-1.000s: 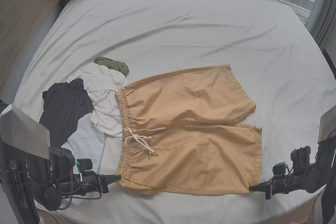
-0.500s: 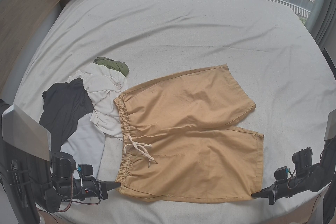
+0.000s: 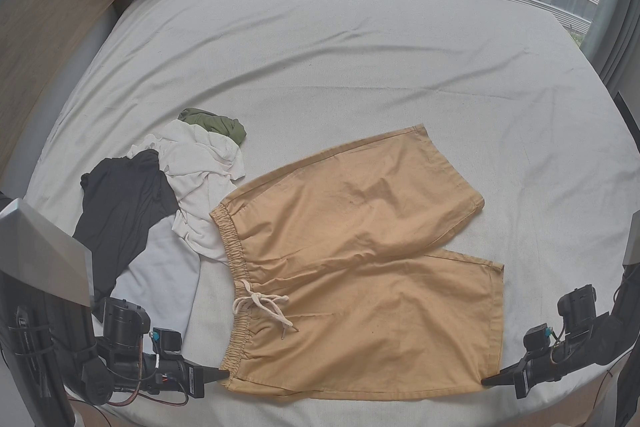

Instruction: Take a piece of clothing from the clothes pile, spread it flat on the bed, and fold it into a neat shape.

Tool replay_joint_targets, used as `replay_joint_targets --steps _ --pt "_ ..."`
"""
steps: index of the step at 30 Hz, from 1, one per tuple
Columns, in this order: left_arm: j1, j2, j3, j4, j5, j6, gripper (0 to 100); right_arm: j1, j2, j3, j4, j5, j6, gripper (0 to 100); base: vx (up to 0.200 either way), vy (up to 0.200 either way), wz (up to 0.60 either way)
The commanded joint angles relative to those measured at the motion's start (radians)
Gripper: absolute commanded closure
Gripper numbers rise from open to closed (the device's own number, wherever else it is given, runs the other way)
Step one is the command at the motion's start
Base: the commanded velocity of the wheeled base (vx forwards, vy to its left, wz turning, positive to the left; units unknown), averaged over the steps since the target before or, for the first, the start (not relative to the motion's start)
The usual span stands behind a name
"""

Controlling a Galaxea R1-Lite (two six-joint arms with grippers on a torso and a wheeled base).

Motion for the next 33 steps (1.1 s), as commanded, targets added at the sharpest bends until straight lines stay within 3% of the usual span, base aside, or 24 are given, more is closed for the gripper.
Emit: replay_joint_targets --steps 1,9,15,20,28,33 --pt "0.004 -0.055 0.016 0.053 -0.010 0.012 100 -0.001 -0.033 0.018 0.053 0.000 -0.020 100 0.000 0.000 0.00" --pt "0.006 -0.065 0.016 0.122 -0.019 0.074 100 0.000 -0.054 0.018 0.110 0.000 -0.040 100 0.000 0.000 0.00" --pt "0.006 -0.063 0.016 0.067 -0.030 0.069 100 -0.004 -0.053 0.001 0.053 0.000 -0.031 100 0.000 0.000 0.00" --pt "0.001 -0.060 0.017 -0.044 -0.033 0.022 100 -0.010 -0.046 0.001 -0.068 0.054 -0.008 100 0.000 0.000 0.00" --pt "-0.016 -0.040 0.013 -0.263 -0.031 -0.119 100 -0.007 -0.045 -0.016 -0.185 0.060 0.058 100 0.000 0.000 0.00" --pt "-0.030 -0.037 -0.020 -0.281 -0.025 -0.146 100 -0.007 -0.045 -0.033 -0.261 0.075 0.119 100 0.000 0.000 0.00"
